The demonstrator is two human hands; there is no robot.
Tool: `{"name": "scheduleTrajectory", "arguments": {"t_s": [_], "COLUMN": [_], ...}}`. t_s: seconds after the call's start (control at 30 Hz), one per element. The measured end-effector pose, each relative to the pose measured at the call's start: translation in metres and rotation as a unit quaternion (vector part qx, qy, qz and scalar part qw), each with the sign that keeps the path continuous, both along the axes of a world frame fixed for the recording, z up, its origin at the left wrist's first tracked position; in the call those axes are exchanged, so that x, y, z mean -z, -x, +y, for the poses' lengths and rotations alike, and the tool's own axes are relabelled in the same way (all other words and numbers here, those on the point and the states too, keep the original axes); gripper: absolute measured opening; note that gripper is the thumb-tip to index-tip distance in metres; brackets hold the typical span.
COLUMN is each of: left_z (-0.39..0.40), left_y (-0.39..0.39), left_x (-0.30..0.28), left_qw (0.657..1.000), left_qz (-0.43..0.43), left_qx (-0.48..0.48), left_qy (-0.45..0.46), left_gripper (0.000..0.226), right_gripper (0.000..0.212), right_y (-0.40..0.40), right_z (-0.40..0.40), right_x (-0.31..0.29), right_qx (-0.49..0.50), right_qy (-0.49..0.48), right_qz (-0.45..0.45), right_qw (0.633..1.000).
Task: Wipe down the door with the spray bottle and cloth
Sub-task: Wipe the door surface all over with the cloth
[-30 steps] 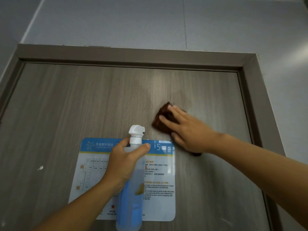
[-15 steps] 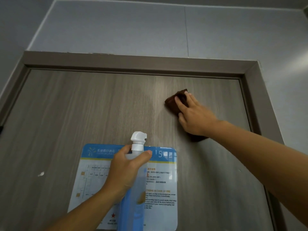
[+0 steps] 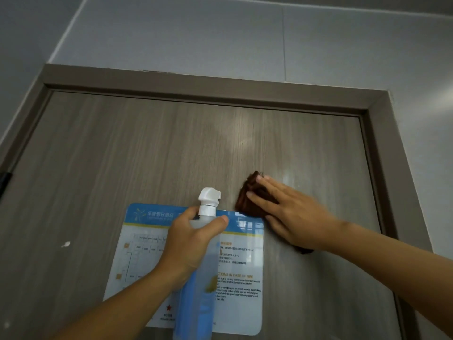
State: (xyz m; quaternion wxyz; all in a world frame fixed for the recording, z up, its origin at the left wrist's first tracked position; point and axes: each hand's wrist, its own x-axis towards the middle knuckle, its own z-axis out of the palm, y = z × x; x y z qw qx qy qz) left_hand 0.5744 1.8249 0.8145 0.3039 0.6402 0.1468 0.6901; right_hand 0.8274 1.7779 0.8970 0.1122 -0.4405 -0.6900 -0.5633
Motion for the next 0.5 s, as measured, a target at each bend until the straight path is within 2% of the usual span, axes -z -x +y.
{"name": "scheduleTrajectory", "arguments": {"t_s": [0.13, 0.23, 0.3, 0.4, 0.5], "left_z": [-0.001, -0.001, -0.003, -0.006, -0.007], "left_y": [0.000, 0.000, 0.000, 0.000, 0.000], "left_x": [0.001, 0.001, 0.000, -0.002, -0.001], "left_qw": [1.000, 1.000, 1.000, 1.000, 1.000], "left_qz": [0.005, 0.003, 0.004, 0.009, 0.004], "left_qx": [-0.012, -0.012, -0.019, -0.024, -0.023], "left_qy": [-0.003, 0.000, -0.001, -0.006, 0.002], "left_gripper": [0.028, 0.030, 0.031, 0.027, 0.031], "right_gripper": [0.061, 0.064, 0.065, 0.065, 0.065], "right_y": [0.002, 0.018, 0.035, 0.057, 0.064], "right_z": [-0.001, 0.000, 0.004, 0.014, 0.019], "right_x": [-0.033, -0.070, -0.087, -0.088, -0.066], "right_qx": [0.007, 0.008, 0.002, -0.020, -0.032], "right_qy": [-0.062, -0.064, -0.060, -0.048, -0.040], "right_qz": [0.080, 0.185, 0.223, 0.222, 0.146], "right_qw": [0.995, 0.981, 0.973, 0.974, 0.988]}}
